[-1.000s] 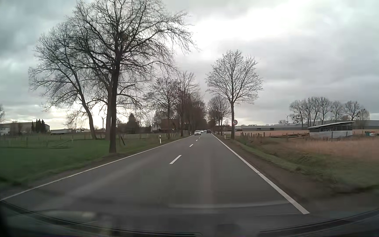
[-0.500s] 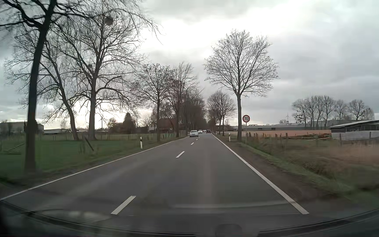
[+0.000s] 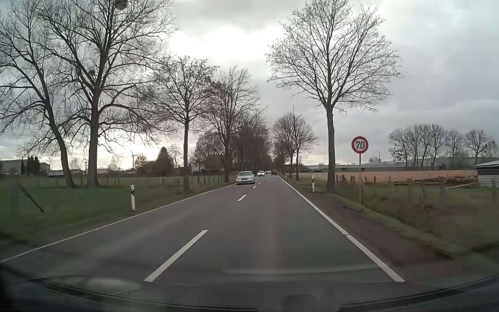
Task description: Follow the waypoints while adhering to traffic rules and regulations
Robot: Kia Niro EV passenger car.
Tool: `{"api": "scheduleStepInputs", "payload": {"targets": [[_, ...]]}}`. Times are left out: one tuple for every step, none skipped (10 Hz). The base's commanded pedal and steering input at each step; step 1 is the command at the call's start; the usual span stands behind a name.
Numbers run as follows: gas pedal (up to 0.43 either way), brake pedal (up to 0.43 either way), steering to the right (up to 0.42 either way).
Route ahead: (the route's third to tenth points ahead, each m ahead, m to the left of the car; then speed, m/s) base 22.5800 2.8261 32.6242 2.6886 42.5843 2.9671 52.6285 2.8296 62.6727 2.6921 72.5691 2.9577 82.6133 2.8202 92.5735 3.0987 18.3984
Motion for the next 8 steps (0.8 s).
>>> {"api": "scheduleStepInputs", "payload": {"targets": [[0.118, 0.000, 0.003], [0.130, 0.000, 0.003], [0.150, 0.000, 0.002], [0.150, 0.000, 0.003], [0.157, 0.000, 0.002], [0.169, 0.000, 0.002], [0.169, 0.000, 0.002], [0.169, 0.000, 0.002]]}}
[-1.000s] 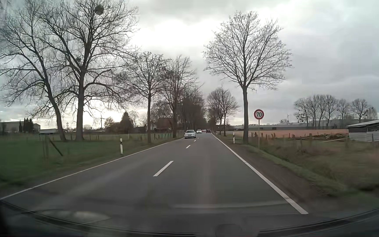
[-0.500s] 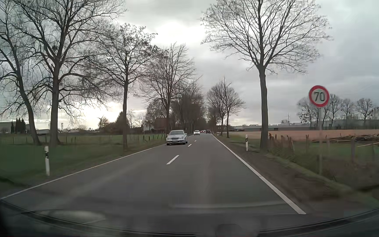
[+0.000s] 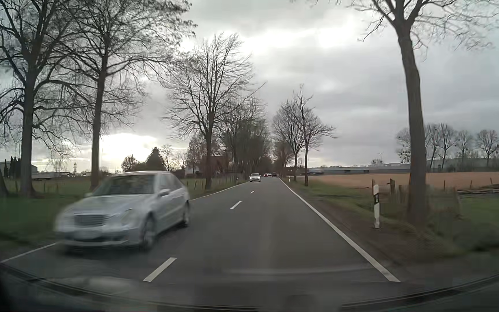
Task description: Follow the waypoints while adhering to traffic rules and regulations
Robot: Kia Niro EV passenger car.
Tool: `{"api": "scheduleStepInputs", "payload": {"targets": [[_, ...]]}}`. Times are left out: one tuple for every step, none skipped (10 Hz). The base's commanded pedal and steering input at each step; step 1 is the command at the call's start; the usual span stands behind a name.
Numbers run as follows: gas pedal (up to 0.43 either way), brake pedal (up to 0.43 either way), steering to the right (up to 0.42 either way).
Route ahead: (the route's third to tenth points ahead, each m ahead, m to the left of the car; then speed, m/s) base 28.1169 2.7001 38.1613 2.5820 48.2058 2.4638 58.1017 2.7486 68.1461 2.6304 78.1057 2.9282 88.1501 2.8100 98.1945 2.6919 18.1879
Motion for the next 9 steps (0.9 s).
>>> {"api": "scheduleStepInputs", "payload": {"targets": [[0.169, 0.000, 0.002], [0.169, 0.000, 0.003], [0.169, 0.000, 0.003], [0.169, 0.000, 0.002], [0.169, 0.000, 0.002], [0.169, 0.000, 0.002], [0.169, 0.000, 0.002], [0.177, 0.000, 0.003], [0.177, 0.000, 0.003]]}}
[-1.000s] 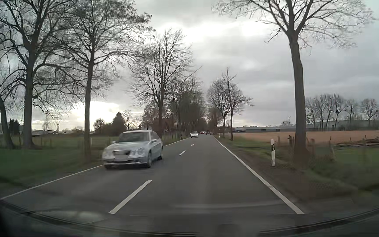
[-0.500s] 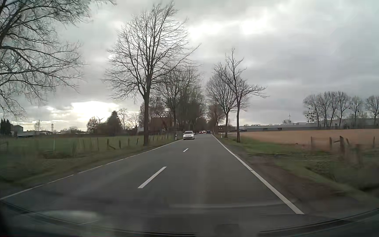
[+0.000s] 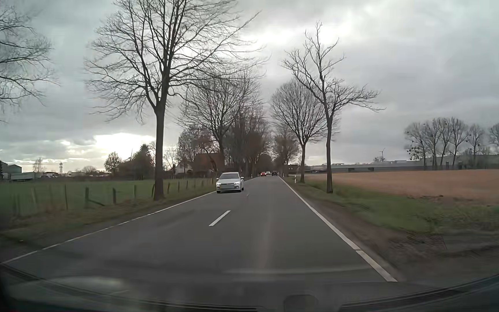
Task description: Follow the waypoints while adhering to traffic rules and regulations
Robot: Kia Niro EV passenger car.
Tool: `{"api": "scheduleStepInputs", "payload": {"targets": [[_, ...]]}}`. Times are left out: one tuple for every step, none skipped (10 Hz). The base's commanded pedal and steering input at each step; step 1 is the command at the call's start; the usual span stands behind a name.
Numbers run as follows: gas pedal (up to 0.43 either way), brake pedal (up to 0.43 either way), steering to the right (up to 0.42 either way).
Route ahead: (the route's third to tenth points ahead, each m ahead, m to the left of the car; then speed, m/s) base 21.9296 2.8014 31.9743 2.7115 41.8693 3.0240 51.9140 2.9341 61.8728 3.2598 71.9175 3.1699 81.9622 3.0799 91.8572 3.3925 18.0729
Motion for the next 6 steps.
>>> {"api": "scheduleStepInputs", "payload": {"targets": [[0.169, 0.000, 0.002], [0.177, 0.000, 0.002], [0.177, 0.000, 0.002], [0.177, 0.000, 0.002], [0.189, 0.000, 0.002], [0.197, 0.000, 0.003]]}}
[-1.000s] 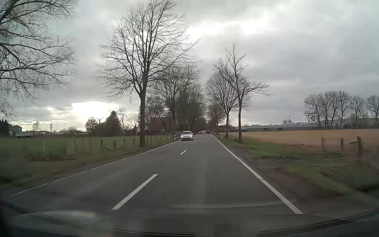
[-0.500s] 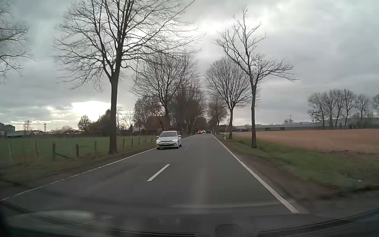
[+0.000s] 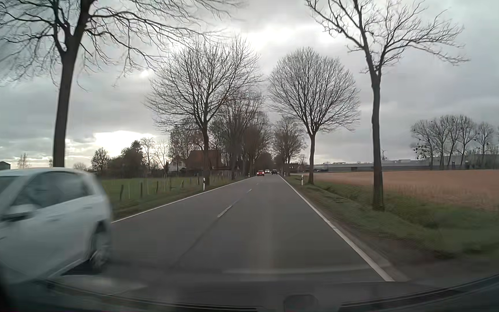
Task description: Follow the waypoints while adhering to traffic rules and regulations
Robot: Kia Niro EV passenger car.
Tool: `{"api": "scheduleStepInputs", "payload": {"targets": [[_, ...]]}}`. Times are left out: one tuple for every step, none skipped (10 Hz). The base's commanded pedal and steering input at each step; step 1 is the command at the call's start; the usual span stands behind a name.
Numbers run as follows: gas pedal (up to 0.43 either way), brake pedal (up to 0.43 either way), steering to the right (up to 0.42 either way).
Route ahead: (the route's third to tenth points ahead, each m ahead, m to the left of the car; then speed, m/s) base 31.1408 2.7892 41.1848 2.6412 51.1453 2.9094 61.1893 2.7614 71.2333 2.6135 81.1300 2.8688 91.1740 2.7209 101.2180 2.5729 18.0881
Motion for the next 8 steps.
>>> {"api": "scheduleStepInputs", "payload": {"targets": [[0.197, 0.000, 0.002], [0.209, 0.000, 0.002], [0.209, 0.000, 0.002], [0.220, 0.000, 0.002], [0.220, 0.000, 0.002], [0.228, 0.000, 0.002], [0.228, 0.000, 0.002], [0.228, 0.000, 0.003]]}}
